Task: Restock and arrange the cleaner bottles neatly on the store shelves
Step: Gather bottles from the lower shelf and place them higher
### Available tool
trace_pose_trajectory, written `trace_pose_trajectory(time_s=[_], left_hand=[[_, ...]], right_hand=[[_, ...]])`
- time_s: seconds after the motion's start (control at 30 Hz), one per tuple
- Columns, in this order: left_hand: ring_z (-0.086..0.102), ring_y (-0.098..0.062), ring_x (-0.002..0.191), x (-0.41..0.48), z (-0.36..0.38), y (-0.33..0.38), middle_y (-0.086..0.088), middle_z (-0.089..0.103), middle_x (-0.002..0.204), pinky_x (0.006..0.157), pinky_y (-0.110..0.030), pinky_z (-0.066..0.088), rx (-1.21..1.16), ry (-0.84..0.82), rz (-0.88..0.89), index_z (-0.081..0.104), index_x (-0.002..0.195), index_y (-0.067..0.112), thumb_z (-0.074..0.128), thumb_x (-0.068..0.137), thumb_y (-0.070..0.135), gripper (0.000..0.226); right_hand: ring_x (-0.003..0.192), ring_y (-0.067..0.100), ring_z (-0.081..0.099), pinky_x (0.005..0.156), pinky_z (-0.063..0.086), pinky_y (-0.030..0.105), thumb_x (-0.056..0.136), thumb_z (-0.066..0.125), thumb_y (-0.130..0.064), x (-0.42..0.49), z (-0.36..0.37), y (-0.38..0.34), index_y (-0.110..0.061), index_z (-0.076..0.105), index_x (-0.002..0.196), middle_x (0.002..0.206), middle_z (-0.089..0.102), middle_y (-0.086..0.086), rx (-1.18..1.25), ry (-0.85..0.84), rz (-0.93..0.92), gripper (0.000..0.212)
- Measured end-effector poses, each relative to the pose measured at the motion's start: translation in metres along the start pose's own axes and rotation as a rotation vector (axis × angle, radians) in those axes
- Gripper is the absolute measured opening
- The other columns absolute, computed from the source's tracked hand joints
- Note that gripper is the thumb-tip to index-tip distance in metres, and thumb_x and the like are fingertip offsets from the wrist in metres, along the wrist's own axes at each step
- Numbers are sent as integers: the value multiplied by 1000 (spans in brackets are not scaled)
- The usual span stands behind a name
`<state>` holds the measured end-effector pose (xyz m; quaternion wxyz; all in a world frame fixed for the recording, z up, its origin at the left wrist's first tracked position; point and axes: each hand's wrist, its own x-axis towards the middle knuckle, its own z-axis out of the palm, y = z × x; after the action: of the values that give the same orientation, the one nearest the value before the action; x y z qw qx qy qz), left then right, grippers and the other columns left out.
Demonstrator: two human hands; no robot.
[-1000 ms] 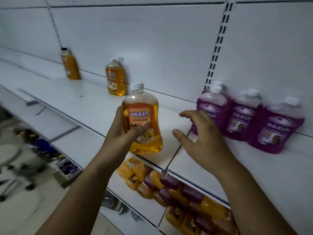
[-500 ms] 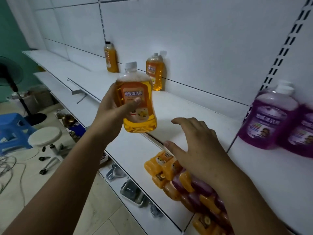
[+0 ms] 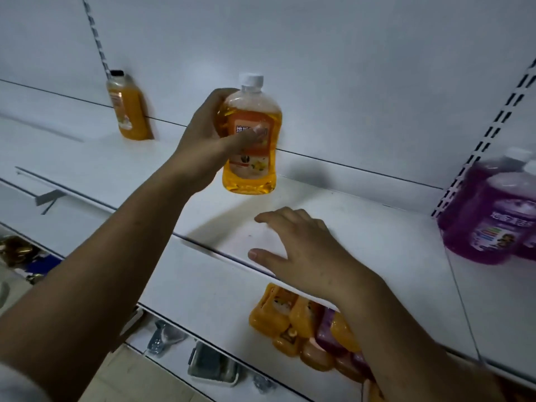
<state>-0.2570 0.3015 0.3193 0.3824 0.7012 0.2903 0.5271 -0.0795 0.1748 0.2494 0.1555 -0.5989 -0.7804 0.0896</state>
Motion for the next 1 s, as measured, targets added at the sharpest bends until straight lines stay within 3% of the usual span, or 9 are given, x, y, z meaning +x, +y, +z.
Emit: trace_pose_trajectory(time_s=[0.17, 0.33, 0.53, 0.63, 0.7, 0.8, 0.87, 1.0], left_hand=[[73, -22, 108, 49, -2, -15, -2, 71, 118, 87, -40, 62, 70, -131, 37, 55, 134, 13, 88, 80, 30, 66], [73, -14, 100, 88, 9, -16, 4, 71, 116, 81, -29, 62, 302, -266, 98, 51, 134, 21, 88, 83, 32, 64], [64, -15, 109, 120, 24, -27, 7, 63, 123, 92, -35, 57, 553, -385, 218, 54, 132, 25, 90, 78, 34, 65], [61, -13, 116, 130, 31, -37, 10, 63, 125, 95, -33, 55, 572, -391, 248, 52, 136, 34, 89, 75, 41, 71], [60, -16, 119, 136, 33, -45, 9, 64, 128, 97, -39, 55, 633, -376, 253, 50, 138, 41, 86, 71, 53, 77], [54, -22, 123, 141, 31, -58, 4, 65, 127, 106, -49, 46, 800, -359, 269, 53, 138, 37, 77, 67, 62, 78], [49, -25, 127, 142, 28, -65, 4, 64, 128, 111, -48, 39, 885, -358, 269, 53, 138, 36, 70, 68, 69, 79], [45, -28, 135, 145, 25, -74, 2, 59, 136, 116, -46, 28, 966, -280, 303, 54, 139, 32, 80, 76, 66, 76]], right_hand=[[143, 8, 33, 120, 27, 39, 101, 46, -62, 8, 23, -1, -39, 48, 148, 155, 43, -18, 3, 21, -5, 53], [143, 0, 28, 120, 21, 31, 101, 49, -61, 8, 23, 3, -41, 51, 147, 154, 42, -24, 50, 52, 7, 50], [141, -2, 28, 120, 19, 28, 99, 53, -62, 10, 21, 4, -40, 53, 144, 151, 43, -26, 83, 61, 19, 51], [141, -1, 29, 120, 21, 31, 98, 53, -63, 11, 21, 6, -40, 53, 144, 150, 44, -26, 88, 57, 20, 51], [141, -1, 29, 121, 22, 32, 98, 52, -63, 11, 21, 6, -41, 52, 144, 151, 44, -26, 92, 54, 24, 51], [142, 0, 29, 122, 22, 34, 99, 52, -62, 11, 20, 7, -40, 52, 144, 151, 43, -25, 90, 47, 30, 51], [142, 0, 29, 122, 22, 35, 99, 52, -62, 11, 20, 7, -40, 52, 145, 152, 43, -25, 90, 42, 32, 51], [142, 1, 29, 122, 22, 36, 99, 52, -62, 11, 20, 7, -40, 52, 145, 152, 43, -25, 97, 37, 33, 51]])
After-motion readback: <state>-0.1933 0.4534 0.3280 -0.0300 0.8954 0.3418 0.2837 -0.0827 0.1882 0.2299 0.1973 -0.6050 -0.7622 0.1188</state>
